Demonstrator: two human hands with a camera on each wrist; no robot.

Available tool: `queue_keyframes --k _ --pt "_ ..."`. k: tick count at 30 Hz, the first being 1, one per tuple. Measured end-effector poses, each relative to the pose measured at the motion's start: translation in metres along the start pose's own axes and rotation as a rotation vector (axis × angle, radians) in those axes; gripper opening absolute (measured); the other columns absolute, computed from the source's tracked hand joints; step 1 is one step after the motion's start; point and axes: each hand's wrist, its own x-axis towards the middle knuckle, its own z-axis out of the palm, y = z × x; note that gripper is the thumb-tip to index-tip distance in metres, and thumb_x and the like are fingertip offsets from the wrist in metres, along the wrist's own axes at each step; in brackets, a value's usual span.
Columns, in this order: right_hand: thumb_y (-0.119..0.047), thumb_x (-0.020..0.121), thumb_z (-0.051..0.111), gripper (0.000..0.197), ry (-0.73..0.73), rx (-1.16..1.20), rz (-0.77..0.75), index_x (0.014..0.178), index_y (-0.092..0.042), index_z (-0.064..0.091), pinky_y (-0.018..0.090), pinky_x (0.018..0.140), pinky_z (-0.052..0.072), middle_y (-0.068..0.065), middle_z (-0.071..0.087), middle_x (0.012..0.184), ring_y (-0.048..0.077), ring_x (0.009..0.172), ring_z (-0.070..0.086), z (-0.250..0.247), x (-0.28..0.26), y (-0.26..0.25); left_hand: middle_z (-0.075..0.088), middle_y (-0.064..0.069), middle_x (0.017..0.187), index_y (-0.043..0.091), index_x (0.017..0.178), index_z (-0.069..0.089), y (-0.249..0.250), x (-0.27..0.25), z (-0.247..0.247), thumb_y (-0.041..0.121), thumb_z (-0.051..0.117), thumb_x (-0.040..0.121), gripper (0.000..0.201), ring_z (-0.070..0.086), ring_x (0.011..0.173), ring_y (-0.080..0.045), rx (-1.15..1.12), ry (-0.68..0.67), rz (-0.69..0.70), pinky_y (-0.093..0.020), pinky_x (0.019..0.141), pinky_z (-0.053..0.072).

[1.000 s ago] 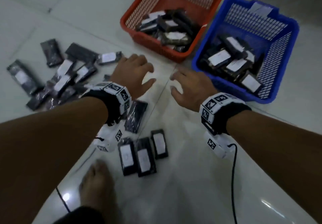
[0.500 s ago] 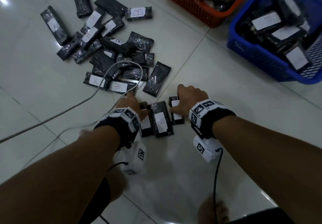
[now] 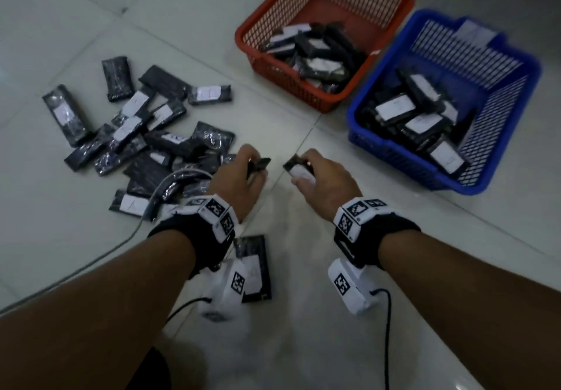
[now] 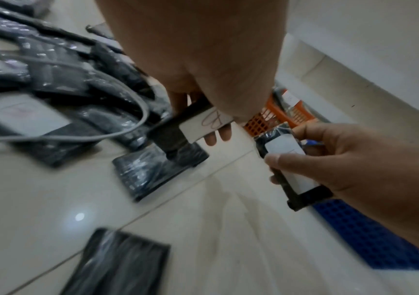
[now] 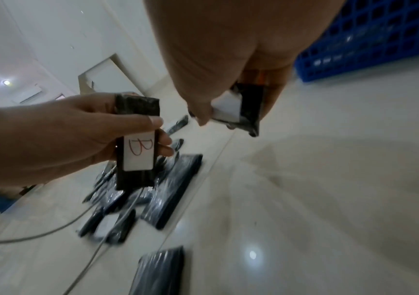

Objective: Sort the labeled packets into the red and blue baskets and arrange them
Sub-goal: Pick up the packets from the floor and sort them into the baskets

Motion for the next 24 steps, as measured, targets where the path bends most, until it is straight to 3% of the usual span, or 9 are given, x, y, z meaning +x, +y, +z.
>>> queue_keyframes --k 5,9,13,16,20,24 --pt "-0.04 0.099 0.047 0.028 0.19 -0.026 -0.053 0.117 -0.019 0.048 0.037 0.078 0.046 0.007 0.058 0.112 0.03 0.101 0.057 -0.07 0.037 0.001 0.059 -0.008 0.084 0.01 0.117 0.047 0.052 0.079 -0.029 0.03 0.052 0.095 0.03 0.059 0.077 -0.032 0.138 0.036 0.199 -0.034 0.063 0.042" --pt "-0.036 0.101 0.043 0.031 0.27 -0.1 -0.025 0.127 -0.018 0.046 0.041 0.086 0.048 0.007 0.053 0.126 0.03 0.107 0.056 -0.102 0.062 0.001 0.055 -0.01 0.088 0.005 0.121 0.04 0.083 0.14 -0.05 0.027 0.053 0.094 0.037 0.057 0.075 -0.028 0.275 -0.005 0.295 -0.029 0.062 0.036" --pt "-0.028 0.099 0.047 0.026 0.38 -0.195 -0.045 0.123 -0.018 0.051 0.045 0.091 0.045 0.004 0.054 0.123 0.028 0.109 0.055 -0.11 0.086 0.001 0.063 -0.014 0.103 0.011 0.12 0.052 0.097 0.197 -0.064 0.026 0.058 0.091 0.032 0.056 0.081 -0.027 0.423 -0.084 0.388 -0.028 0.065 0.036" --pt "-0.026 0.098 0.048 0.028 0.387 -0.261 -0.017 0.126 -0.021 0.05 0.049 0.097 0.04 0.002 0.051 0.126 0.028 0.114 0.052 -0.11 0.106 0.001 0.063 -0.007 0.097 0.018 0.123 0.059 0.097 0.232 -0.064 0.025 0.058 0.092 0.031 0.06 0.087 -0.029 0.461 -0.092 0.383 -0.029 0.068 0.041" --pt "-0.027 0.098 0.047 0.031 0.371 -0.237 -0.035 0.128 -0.019 0.049 0.048 0.096 0.041 0.004 0.047 0.128 0.029 0.112 0.053 -0.109 0.131 0.003 0.064 -0.017 0.107 0.012 0.122 0.055 0.088 0.266 -0.05 0.024 0.051 0.094 0.031 0.06 0.095 -0.037 0.505 -0.108 0.472 -0.04 0.077 0.05" --pt "-0.025 0.098 0.047 0.033 0.316 -0.265 -0.093 0.13 -0.02 0.048 0.043 0.097 0.041 0.003 0.049 0.132 0.025 0.118 0.051 -0.104 0.158 0.0 0.049 -0.016 0.134 0.016 0.139 0.041 0.072 0.272 -0.045 0.026 0.054 0.092 0.05 0.043 0.122 -0.037 0.599 0.036 0.507 -0.05 0.097 0.036"
